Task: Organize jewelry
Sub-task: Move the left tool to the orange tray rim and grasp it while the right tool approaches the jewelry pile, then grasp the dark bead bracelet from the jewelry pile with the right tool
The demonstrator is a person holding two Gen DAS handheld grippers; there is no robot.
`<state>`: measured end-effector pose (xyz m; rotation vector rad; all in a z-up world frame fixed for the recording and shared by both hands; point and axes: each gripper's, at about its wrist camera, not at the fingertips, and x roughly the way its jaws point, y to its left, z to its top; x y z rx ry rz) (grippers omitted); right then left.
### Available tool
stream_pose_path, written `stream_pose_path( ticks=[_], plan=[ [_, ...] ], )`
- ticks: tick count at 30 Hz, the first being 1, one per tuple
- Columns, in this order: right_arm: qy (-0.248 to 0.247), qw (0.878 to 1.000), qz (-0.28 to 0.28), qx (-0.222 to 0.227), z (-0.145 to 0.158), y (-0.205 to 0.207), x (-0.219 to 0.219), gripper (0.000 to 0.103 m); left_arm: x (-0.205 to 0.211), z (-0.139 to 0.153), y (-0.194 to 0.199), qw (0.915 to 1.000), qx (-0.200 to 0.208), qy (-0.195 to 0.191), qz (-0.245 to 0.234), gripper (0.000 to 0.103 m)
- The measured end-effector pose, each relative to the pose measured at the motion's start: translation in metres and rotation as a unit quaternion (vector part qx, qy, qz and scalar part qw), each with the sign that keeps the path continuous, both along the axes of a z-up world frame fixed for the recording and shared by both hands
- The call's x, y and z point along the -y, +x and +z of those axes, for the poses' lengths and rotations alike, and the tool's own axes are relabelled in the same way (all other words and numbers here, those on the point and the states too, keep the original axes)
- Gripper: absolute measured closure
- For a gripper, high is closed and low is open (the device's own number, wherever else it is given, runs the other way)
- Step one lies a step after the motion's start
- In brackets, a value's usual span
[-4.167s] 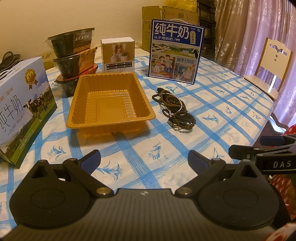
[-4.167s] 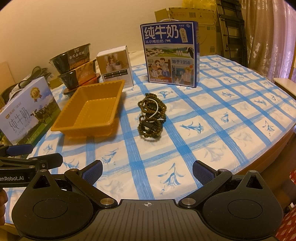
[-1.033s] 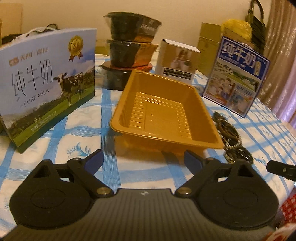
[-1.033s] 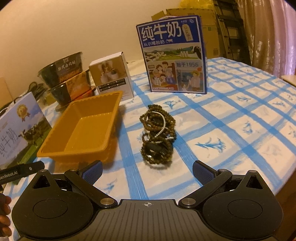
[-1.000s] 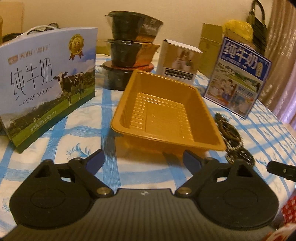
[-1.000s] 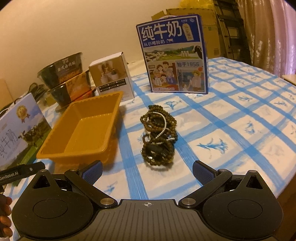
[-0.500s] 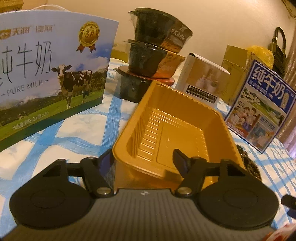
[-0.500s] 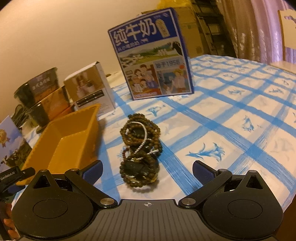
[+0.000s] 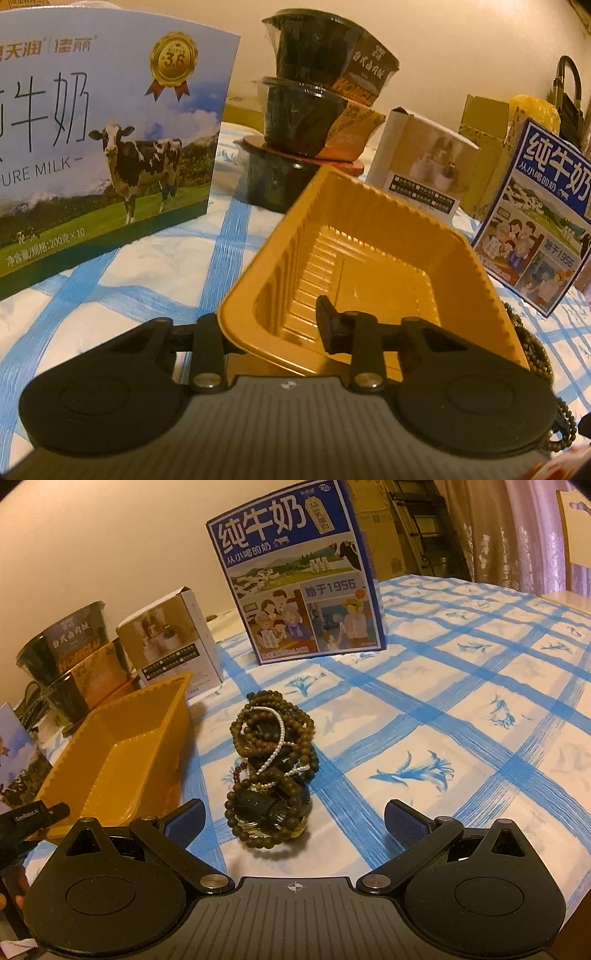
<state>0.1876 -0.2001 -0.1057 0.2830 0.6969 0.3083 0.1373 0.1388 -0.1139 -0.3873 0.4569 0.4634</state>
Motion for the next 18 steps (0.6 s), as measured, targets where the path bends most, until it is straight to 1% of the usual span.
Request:
stream_pose_path(
  ticks=[1,2,7,9,11,12,14,15,16,17,18],
  plan=[
    [0.0,1.0,-0.001,-0.001,-0.001,0.001,0.001,0.0,-0.001,0.001,0.0,1.0,0.004,0.002,0.0,0.081],
    [-0.001,1.0,-0.002,-0.002,-0.001,0.002,0.002,0.0,-0.002,0.002,-0.001,0.9999,0.009,0.003,-0.004,0.088],
    [-0.003,1.0,-0.006,0.0,-0.002,0.004,0.007,0.0,-0.005,0.006,-0.004,0.9991,0.025,0.007,-0.032,0.092],
    [-0.004,1.0,-0.005,0.003,-0.002,0.004,0.008,0.0,-0.004,0.009,-0.006,0.9982,0.031,0.015,-0.049,0.094],
    [-0.005,1.0,-0.001,0.007,-0.001,0.004,0.01,0.0,-0.004,0.014,-0.01,0.9967,0.039,0.016,-0.07,0.098],
    [-0.005,1.0,0.002,0.01,0.0,0.004,0.011,0.0,-0.004,0.016,-0.011,0.9961,0.039,0.017,-0.078,0.098],
    [-0.005,1.0,0.008,0.015,0.002,0.004,0.012,0.012,-0.003,0.02,-0.013,0.9938,0.037,0.033,-0.099,0.098],
    [-0.005,1.0,0.013,0.016,0.002,0.005,0.013,0.024,-0.004,0.023,-0.015,0.9923,0.04,0.038,-0.111,0.098],
    [-0.002,1.0,0.017,0.011,0.001,0.006,0.013,0.03,-0.004,0.025,-0.016,0.9906,0.042,0.042,-0.124,0.098],
    [0.001,1.0,0.019,0.008,0.0,0.007,0.015,0.032,-0.005,0.027,-0.018,0.9894,0.041,0.044,-0.132,0.098],
    [0.006,1.0,0.019,0.005,-0.001,0.008,0.016,0.037,-0.005,0.029,-0.019,0.9884,0.043,0.046,-0.138,0.098]
  ],
)
